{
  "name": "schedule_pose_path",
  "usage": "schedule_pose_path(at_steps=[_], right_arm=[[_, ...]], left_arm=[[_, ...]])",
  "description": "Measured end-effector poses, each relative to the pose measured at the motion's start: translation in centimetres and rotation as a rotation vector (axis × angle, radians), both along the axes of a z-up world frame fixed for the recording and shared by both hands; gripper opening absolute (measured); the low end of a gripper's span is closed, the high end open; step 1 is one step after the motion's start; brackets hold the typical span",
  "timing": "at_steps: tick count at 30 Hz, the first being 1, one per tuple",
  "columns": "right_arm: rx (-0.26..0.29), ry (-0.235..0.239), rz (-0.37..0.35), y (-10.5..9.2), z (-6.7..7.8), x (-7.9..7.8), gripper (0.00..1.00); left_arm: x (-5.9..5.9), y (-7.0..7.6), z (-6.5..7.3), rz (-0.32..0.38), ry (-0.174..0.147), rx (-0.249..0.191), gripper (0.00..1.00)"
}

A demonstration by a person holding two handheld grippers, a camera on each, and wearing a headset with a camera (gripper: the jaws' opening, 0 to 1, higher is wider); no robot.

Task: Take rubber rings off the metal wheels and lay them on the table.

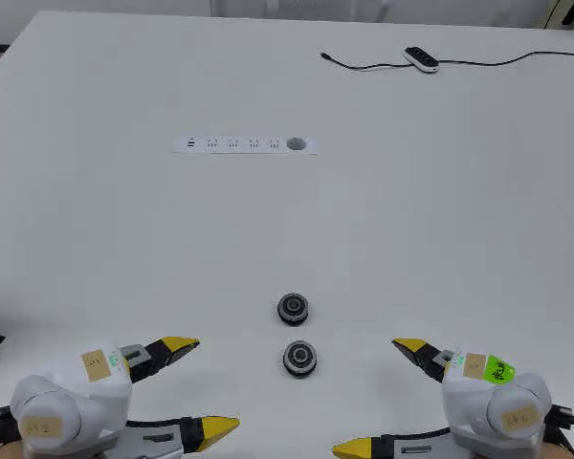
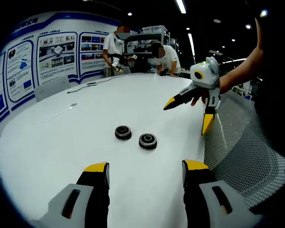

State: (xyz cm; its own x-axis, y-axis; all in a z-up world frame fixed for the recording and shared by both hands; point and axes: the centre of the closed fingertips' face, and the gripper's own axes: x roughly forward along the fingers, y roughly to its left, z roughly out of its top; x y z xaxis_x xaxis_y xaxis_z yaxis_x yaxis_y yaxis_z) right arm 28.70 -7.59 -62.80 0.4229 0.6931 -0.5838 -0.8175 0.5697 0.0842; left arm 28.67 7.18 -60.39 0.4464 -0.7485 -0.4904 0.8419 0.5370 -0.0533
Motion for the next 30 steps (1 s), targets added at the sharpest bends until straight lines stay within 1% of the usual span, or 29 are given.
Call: schedule_pose_path(at_steps=[7, 8, 14, 17, 22, 25, 27, 29, 30], right_arm=[[0.01, 0.006, 0.0, 0.3, -0.1, 0.1, 0.96], [0.01, 0.007, 0.003, 0.4, -0.1, 0.0, 0.96], [0.016, 0.011, 0.004, 0.6, -0.1, 0.1, 0.95], [0.019, 0.013, 0.002, 0.6, -0.2, 0.2, 0.95], [0.029, 0.016, 0.001, 0.9, -0.2, 0.2, 0.95], [0.034, 0.017, 0.002, 1.0, -0.2, 0.2, 0.95], [0.036, 0.018, 0.003, 1.2, -0.2, 0.2, 0.95], [0.038, 0.02, 0.002, 1.2, -0.3, 0.2, 0.95], [0.04, 0.021, 0.002, 1.3, -0.3, 0.2, 0.95]], left_arm=[[0.4, -1.0, 0.2, -0.033, -0.003, 0.012, 0.6], [0.5, -1.2, 0.1, -0.038, -0.006, 0.017, 0.59], [0.7, -1.9, 0.0, -0.066, -0.003, 0.029, 0.55], [0.9, -2.3, -0.1, -0.079, -0.005, 0.035, 0.54], [1.3, -3.0, -0.3, -0.1, -0.009, 0.049, 0.5], [1.6, -3.5, -0.1, -0.105, -0.01, 0.046, 0.49], [1.8, -3.7, -0.2, -0.116, -0.017, 0.055, 0.48], [1.9, -4.0, -0.5, -0.127, -0.008, 0.074, 0.45], [2.0, -4.1, -0.7, -0.14, -0.022, 0.092, 0.44]])
